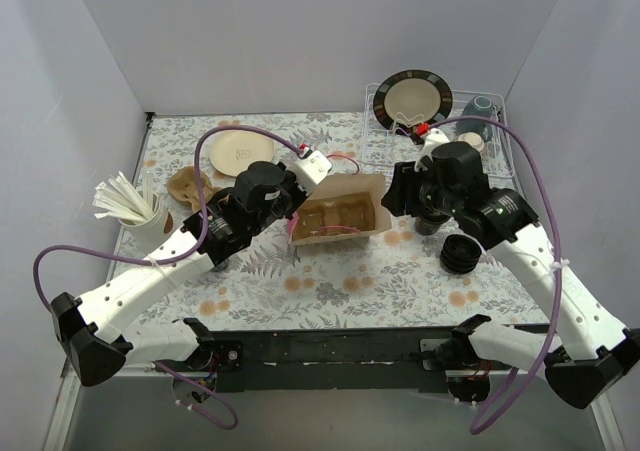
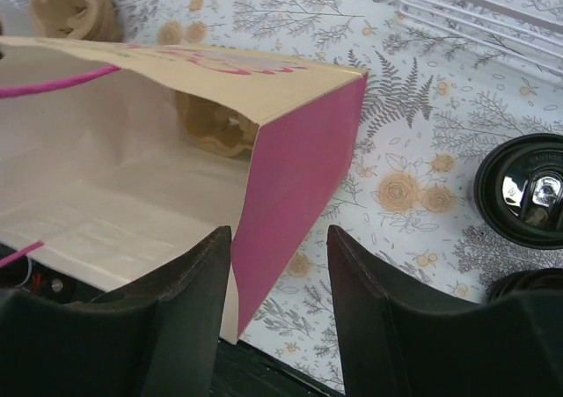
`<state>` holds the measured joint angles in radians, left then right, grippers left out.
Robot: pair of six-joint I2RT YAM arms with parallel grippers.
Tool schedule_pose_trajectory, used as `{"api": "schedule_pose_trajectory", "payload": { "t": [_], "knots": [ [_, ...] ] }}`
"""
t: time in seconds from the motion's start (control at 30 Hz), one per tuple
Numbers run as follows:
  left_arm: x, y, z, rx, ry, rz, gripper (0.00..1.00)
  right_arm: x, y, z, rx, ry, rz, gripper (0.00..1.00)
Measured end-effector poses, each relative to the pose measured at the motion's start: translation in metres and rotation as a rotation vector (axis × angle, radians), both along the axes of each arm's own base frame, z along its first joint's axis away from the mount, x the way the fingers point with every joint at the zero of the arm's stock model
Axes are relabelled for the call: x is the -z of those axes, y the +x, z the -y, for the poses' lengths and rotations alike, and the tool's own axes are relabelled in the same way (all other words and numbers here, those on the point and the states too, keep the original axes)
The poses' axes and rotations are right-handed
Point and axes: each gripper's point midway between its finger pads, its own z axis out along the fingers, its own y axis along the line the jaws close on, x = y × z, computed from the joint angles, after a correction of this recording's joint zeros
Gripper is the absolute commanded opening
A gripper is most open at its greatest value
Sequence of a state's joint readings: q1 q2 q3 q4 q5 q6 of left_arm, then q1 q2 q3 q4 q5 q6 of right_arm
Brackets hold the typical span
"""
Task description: Pack the takeout coffee
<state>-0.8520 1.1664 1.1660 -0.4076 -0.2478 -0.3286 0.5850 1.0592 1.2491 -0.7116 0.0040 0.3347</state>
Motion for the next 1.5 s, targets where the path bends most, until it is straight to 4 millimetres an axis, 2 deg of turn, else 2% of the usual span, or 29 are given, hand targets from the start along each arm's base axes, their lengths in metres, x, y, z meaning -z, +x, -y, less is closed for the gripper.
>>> {"api": "schedule_pose_trajectory", "payload": {
  "t": [0.13, 0.2, 0.27, 0.3, 0.37, 0.47, 0.67, 0.8, 0.87, 0.9, 0.97, 1.03, 1.2, 1.37, 1.5],
  "knots": [
    [0.0, -0.001, 0.001, -0.007, -0.019, -0.013, 0.0, 0.011, 0.015, -0.002, 0.037, -0.06, -0.05, 0.45],
    [0.001, -0.001, 0.001, -0.009, -0.025, -0.017, 0.03, 0.015, 0.02, -0.004, 0.041, -0.079, -0.069, 0.26],
    [0.001, -0.002, 0.003, -0.002, -0.031, -0.022, 0.17, 0.019, 0.023, -0.006, 0.047, -0.095, -0.082, 0.06],
    [0.001, -0.003, 0.004, 0.004, -0.034, -0.025, 0.2, 0.02, 0.024, -0.007, 0.044, -0.101, -0.082, 0.02],
    [0.001, -0.007, 0.006, 0.023, -0.05, -0.037, 0.3, 0.02, 0.024, -0.006, 0.048, -0.104, -0.083, 0.01],
    [0.004, -0.015, 0.011, 0.068, -0.063, -0.062, 0.37, 0.019, 0.022, -0.007, 0.043, -0.101, -0.08, 0.01],
    [0.021, -0.029, 0.013, 0.134, -0.032, -0.142, 0.39, 0.013, 0.019, -0.005, 0.042, -0.084, -0.062, 0.01],
    [0.027, -0.028, 0.006, 0.142, -0.008, -0.165, 0.38, 0.011, 0.017, -0.007, 0.036, -0.073, -0.058, 0.01],
    [0.028, -0.024, 0.002, 0.146, -0.011, -0.172, 0.32, 0.015, 0.016, -0.006, 0.033, -0.073, -0.063, 0.01],
    [0.027, -0.023, 0.001, 0.152, -0.014, -0.175, 0.19, 0.017, 0.014, -0.006, 0.03, -0.072, -0.066, 0.01],
    [0.026, -0.022, 0.001, 0.164, -0.022, -0.186, 0.07, 0.022, 0.011, -0.006, 0.022, -0.07, -0.072, 0.01],
    [0.024, -0.025, 0.006, 0.201, -0.024, -0.196, 0.0, 0.025, 0.006, -0.009, -0.004, -0.045, -0.06, 0.01],
    [0.027, -0.037, 0.016, 0.267, -0.052, -0.248, 0.0, 0.033, -0.008, -0.007, -0.041, 0.004, -0.024, 0.01],
    [0.024, -0.04, 0.018, 0.272, -0.076, -0.261, 0.0, 0.003, 0.007, -0.009, -0.012, 0.007, 0.031, 0.01],
    [0.018, -0.039, 0.019, 0.264, -0.104, -0.249, 0.0, -0.012, 0.017, -0.011, 0.008, 0.007, 0.059, 0.01]
  ]
}}
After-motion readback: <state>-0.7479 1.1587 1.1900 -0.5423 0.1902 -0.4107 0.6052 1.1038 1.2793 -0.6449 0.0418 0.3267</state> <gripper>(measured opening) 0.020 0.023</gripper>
